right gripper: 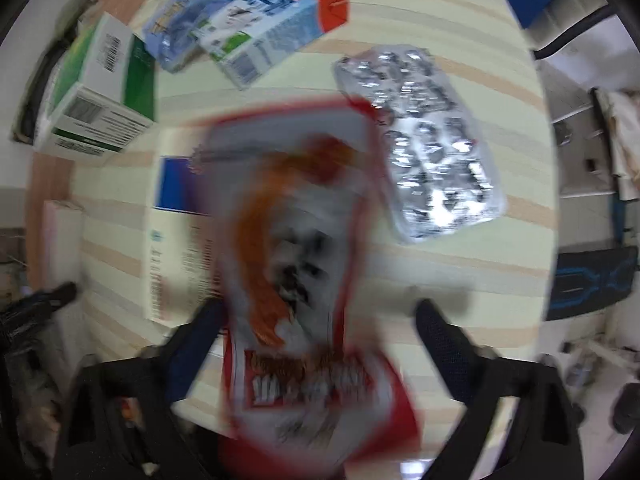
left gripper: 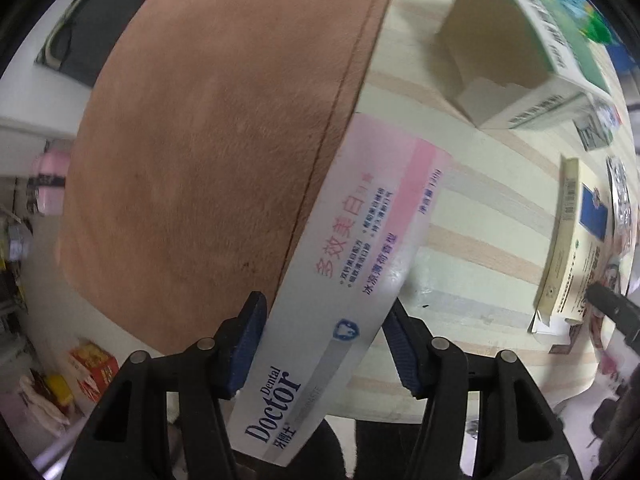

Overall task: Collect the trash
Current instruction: 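Grasp the Dental Doctor toothpaste box with the left tool while the right tool grasps the red snack wrapper, then carry both items over the white bin and open both tools to drop them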

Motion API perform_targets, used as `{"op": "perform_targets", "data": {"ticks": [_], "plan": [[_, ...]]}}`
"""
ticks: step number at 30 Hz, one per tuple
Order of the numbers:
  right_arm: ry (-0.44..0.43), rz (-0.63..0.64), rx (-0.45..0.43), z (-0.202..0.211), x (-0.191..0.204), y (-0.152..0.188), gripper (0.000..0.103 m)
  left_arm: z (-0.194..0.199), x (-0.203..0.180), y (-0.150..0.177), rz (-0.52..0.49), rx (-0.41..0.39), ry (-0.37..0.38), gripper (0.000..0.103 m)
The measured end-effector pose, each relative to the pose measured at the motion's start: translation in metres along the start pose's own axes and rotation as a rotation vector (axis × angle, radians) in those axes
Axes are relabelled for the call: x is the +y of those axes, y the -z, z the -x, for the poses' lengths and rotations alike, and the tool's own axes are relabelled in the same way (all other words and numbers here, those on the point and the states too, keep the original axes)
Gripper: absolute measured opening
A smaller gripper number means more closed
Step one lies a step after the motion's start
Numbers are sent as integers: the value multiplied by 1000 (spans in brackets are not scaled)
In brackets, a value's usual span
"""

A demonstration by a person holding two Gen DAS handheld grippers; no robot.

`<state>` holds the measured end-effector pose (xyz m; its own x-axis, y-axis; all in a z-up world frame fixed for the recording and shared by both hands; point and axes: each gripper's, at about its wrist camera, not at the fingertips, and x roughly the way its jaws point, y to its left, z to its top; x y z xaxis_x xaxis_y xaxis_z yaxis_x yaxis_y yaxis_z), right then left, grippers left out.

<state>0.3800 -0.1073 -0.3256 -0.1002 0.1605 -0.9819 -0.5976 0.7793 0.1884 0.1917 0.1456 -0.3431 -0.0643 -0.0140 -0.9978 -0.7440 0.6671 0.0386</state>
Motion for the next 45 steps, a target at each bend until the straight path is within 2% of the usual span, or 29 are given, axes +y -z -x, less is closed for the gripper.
{"op": "perform_targets", "data": {"ticks": [1,5,7,10,15,17,22,24,26,32,39,42,45], "plan": [[-23,-12,-9,2,1,0,63,5,-3,3,-14,-17,-12,53],[-30,-45,-55,9,5,7,54,26,-3,10,-33,-69,-30,50],[-48,-74,-83,18,0,10,37,38,-4,12,-35,-91,-38,50],[-106,-116,-109,28,-6,14,20,44,-12,17,-40,-117,-45,50],[-148,-168,-134,34,-14,22,17,69,-10,19,-46,-152,-53,49],[-184,-199,-154,47,-36,32,13,91,-17,29,-48,-172,-50,49],[-203,-233,-224,67,-46,55,12,114,-41,44,-52,-233,-39,49],[-207,-236,-243,75,-44,64,12,119,-50,61,-58,-262,-30,49],[-214,-232,-262,83,-41,75,12,104,-69,78,-65,-290,-13,49],[-236,-232,-313,101,-12,109,12,121,-52,106,-104,-329,80,49],[-253,-262,-370,111,28,195,12,109,-25,167,-165,-281,230,49],[-254,-295,-363,96,46,245,12,86,-8,194,-179,-208,298,49],[-244,-328,-327,69,58,286,12,40,8,214,-161,-87,380,49]]}}
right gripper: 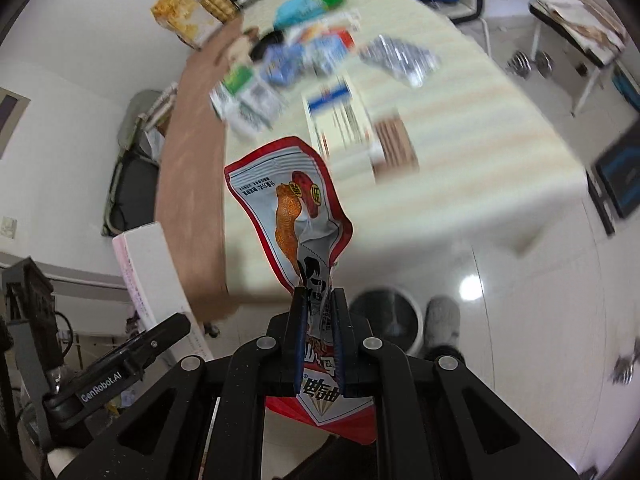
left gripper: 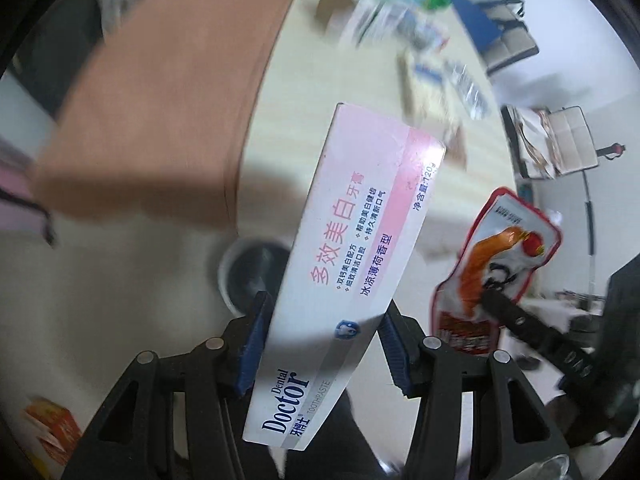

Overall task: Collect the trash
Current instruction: 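Carry both items over the white bin and open both tools to drop them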

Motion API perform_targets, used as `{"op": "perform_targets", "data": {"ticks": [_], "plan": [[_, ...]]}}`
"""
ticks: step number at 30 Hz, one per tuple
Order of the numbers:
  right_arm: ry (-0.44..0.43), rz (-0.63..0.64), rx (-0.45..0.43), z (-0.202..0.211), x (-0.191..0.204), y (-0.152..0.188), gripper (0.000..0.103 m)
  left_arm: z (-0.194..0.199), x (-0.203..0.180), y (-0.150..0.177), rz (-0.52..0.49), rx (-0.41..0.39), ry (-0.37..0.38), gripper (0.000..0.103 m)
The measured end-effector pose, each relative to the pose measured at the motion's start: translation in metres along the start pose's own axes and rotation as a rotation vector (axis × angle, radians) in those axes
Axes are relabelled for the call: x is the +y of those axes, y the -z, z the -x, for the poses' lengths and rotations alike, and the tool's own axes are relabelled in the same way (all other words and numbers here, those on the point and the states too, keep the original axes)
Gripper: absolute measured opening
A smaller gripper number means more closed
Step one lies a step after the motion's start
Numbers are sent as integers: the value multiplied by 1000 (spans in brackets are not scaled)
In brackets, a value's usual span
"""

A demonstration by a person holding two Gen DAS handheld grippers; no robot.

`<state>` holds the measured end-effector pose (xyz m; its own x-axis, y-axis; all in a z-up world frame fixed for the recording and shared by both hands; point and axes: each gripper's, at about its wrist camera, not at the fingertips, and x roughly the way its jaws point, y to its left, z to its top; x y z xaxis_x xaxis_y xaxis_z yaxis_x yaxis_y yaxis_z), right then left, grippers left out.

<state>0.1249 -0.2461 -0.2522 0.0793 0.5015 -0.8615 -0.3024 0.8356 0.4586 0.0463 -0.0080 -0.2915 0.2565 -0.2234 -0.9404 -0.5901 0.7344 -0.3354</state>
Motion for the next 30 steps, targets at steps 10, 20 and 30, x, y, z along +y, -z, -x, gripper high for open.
{"op": "perform_targets", "data": {"ticks": [10,20,30], "plan": [[94,-178,190,-162,-94,108,12,-207,103,15,190,190,48,49],[72,-263,335,-390,-182,137,37,-367,168,6,119,236,-106,92],[379,30,338,-444,-167,147,103,-363,183,37,-41,142,-352,102]]}}
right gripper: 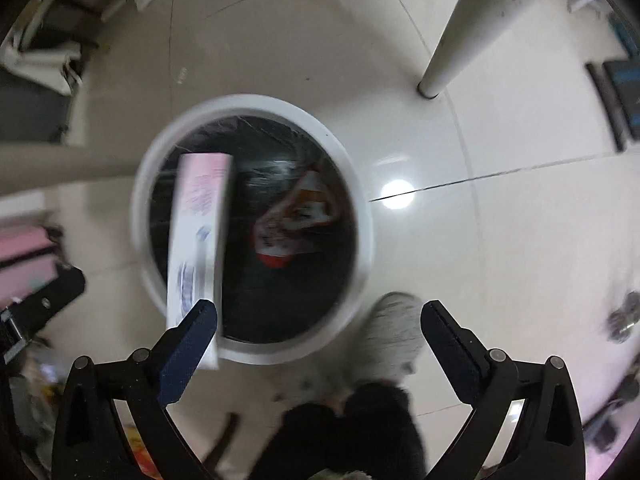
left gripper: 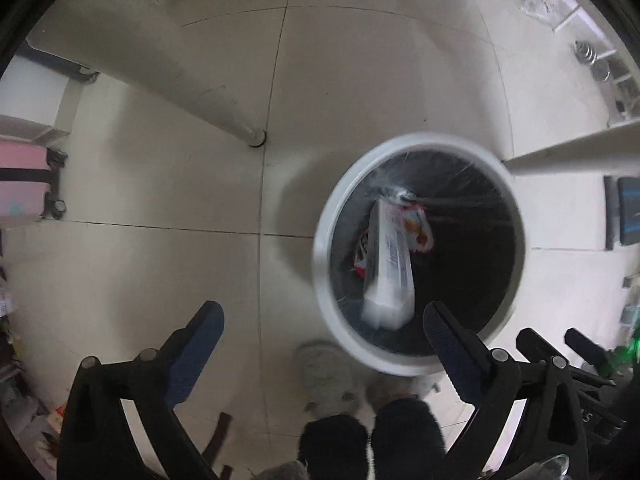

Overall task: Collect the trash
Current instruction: 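Carry both items over the white bin and open both tools to drop them, then move both tools back over the table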

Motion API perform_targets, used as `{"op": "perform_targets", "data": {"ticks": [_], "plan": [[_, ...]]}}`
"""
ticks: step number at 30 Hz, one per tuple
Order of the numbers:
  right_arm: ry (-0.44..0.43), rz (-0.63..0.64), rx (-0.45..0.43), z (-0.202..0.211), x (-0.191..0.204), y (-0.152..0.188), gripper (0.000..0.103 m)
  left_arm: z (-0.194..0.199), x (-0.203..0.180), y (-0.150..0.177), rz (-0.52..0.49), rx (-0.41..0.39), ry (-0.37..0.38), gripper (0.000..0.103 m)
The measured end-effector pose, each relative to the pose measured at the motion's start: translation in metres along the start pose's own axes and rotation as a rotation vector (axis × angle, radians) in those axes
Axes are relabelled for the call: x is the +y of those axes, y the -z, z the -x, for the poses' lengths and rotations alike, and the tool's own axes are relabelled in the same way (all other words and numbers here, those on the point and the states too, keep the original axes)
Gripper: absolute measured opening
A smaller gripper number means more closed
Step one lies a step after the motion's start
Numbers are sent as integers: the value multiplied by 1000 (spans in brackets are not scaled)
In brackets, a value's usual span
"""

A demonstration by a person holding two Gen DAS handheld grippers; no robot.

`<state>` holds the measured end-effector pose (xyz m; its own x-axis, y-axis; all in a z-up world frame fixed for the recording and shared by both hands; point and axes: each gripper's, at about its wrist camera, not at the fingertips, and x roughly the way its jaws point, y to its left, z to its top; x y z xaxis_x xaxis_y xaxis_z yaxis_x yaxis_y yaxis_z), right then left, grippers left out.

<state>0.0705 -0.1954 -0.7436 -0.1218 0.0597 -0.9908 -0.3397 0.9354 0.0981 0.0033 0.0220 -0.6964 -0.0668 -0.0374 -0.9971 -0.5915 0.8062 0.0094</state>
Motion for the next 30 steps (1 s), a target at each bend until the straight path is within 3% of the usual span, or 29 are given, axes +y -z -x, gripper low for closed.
{"op": "perform_targets", "data": {"ticks": [5,13,20,30], "plan": [[35,12,0,7,1,9,103,12,-12,7,-9,11,-12,102],[69,37,-63,54,9,16,103,77,-11,20,-35,-31,-27,102],[79,52,-123,135,18,34,103,145,-9,45,-41,-47,-10,102],[54,83,-171,273,33,83,103,271,-4,89,-55,-69,42,102]]}}
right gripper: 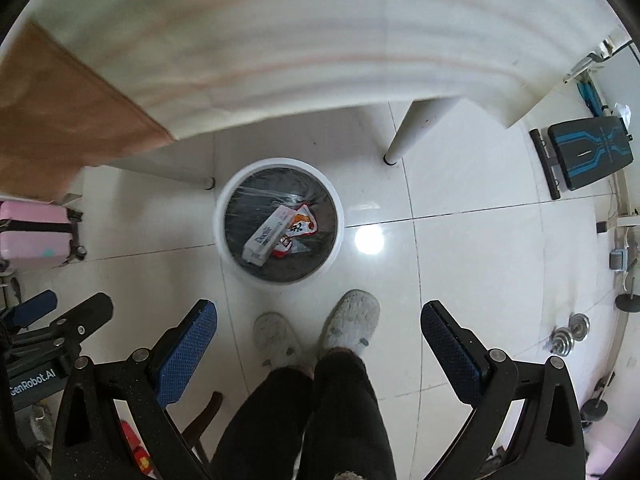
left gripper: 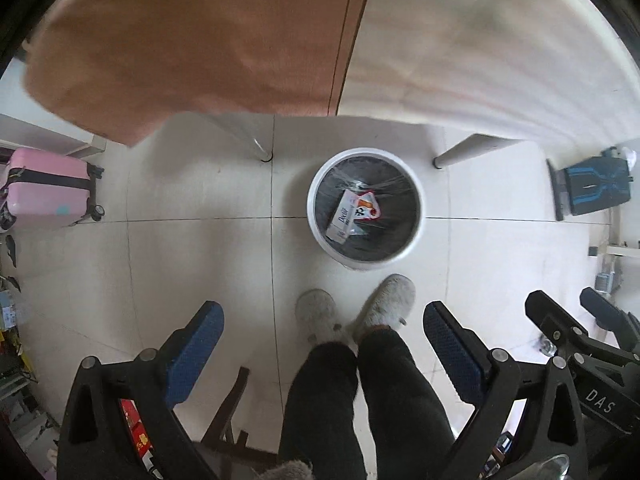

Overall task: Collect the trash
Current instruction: 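Move both tools back over the table, then grasp the green medicine box with the left tool while the right tool grasps the blue-white medicine box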

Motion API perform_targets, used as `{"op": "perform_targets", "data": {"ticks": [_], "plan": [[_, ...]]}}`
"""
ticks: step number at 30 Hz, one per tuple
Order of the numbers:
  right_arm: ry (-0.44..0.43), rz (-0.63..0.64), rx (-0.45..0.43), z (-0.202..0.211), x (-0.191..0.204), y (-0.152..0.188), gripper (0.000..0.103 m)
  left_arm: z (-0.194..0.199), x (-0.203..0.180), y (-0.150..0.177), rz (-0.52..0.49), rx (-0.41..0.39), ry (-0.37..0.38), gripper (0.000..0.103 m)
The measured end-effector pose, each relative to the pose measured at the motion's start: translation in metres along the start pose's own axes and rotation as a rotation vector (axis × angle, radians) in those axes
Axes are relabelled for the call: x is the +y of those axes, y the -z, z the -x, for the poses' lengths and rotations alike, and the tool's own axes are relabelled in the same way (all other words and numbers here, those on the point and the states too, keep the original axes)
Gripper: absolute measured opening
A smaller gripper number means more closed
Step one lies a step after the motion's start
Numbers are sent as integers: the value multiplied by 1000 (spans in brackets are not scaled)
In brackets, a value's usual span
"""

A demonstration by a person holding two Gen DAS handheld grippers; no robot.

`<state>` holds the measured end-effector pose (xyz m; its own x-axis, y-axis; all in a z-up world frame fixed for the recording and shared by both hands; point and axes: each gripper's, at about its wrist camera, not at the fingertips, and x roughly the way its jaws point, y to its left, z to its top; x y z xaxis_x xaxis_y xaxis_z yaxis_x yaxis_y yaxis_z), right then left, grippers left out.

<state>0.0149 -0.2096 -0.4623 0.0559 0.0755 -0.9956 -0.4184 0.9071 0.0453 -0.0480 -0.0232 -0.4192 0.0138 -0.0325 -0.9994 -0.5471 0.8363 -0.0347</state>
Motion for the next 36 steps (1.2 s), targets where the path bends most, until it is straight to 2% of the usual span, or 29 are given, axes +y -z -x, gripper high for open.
{"op": "perform_targets", "data": {"ticks": [5,9,13,18,21,23,26,29,34,35,36], "plan": [[-53,-23,-6,86,1,13,103,73,-1,0,5,-53,30,102],[-116,-59,-36,149,-2,8,103,133,-10,-20,-17,-140,28,102],[-145,-106,-90,210,-14,-26,103,183,-19,-64,2,-219,34,102],[-128,-156,-166,262,-37,-103,103,225,-31,-137,47,-286,27,102],[-105,-159,-186,266,-43,-161,103,228,-41,-184,85,-301,-33,102],[-84,-144,-174,254,-42,-202,103,218,-47,-207,110,-295,-84,102],[-56,-113,-121,216,-37,-269,103,194,-49,-243,170,-247,-144,102],[-40,-67,-60,175,-25,-320,102,180,-49,-267,220,-186,-175,102],[-38,41,25,122,1,-374,101,159,-48,-299,279,-122,-197,102],[-37,61,36,116,5,-379,99,158,-48,-303,285,-118,-200,102],[-31,80,49,110,9,-384,92,159,-48,-307,292,-115,-200,102]]}}
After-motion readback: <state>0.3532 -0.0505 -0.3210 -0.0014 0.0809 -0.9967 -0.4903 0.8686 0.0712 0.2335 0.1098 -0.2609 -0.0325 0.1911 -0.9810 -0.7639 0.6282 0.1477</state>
